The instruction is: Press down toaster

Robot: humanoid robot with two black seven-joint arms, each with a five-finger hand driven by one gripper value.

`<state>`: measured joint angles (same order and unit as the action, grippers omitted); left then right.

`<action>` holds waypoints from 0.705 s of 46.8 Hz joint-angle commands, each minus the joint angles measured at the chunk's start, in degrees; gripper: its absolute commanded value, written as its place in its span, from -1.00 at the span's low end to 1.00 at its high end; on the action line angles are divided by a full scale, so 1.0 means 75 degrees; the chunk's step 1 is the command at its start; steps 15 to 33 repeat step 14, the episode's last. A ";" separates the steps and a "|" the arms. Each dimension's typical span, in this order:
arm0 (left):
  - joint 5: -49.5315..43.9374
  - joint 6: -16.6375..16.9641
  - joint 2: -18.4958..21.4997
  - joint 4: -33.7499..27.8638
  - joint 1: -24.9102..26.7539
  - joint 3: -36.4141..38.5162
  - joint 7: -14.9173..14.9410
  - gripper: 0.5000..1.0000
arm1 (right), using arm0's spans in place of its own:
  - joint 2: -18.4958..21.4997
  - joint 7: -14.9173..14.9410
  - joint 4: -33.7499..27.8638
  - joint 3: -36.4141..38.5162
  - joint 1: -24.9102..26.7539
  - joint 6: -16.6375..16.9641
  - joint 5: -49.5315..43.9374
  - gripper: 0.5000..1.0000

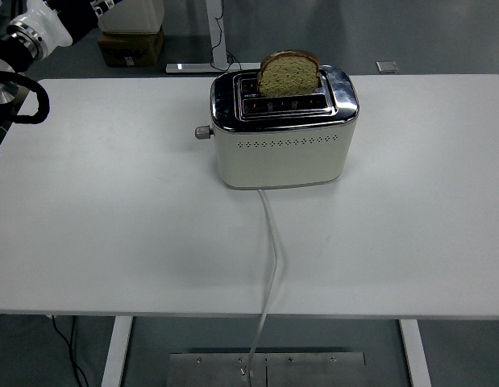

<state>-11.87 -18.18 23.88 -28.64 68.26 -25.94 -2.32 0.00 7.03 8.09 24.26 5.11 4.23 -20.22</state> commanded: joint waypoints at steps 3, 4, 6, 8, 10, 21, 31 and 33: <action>0.0001 0.0139 -0.0043 0.0057 -0.0523 -0.0420 -0.0007 1.00 | 0.0000 0.0000 0.0000 0.0000 -0.0002 -0.0001 0.0001 1.00; 0.0001 0.0162 -0.0043 0.0057 -0.0593 -0.0443 -0.0007 1.00 | 0.0000 0.0000 0.0000 0.0000 -0.0002 -0.0001 0.0001 1.00; 0.0001 0.0221 -0.0043 0.0069 -0.0722 -0.0455 -0.0007 1.00 | 0.0000 0.0000 0.0000 0.0000 -0.0002 -0.0001 0.0001 1.00; 0.0001 0.0268 -0.0054 0.0069 -0.0828 -0.0467 -0.0007 1.00 | 0.0000 0.0000 0.0000 0.0000 -0.0002 -0.0001 0.0001 1.00; 0.0036 0.0268 -0.0054 0.0069 -0.0933 -0.0455 -0.0007 1.00 | 0.0000 0.0000 0.0000 0.0000 -0.0002 -0.0001 0.0001 1.00; 0.0060 0.0268 -0.0066 0.0069 -0.1051 -0.0455 -0.0007 1.00 | 0.0000 0.0023 0.0000 0.0000 -0.0002 -0.0001 0.0001 1.00; 0.0060 0.0268 -0.0066 0.0069 -0.1051 -0.0455 -0.0007 1.00 | 0.0000 0.0023 0.0000 0.0000 -0.0002 -0.0001 0.0001 1.00; 0.0060 0.0268 -0.0066 0.0069 -0.1051 -0.0455 -0.0007 1.00 | 0.0000 0.0023 0.0000 0.0000 -0.0002 -0.0001 0.0001 1.00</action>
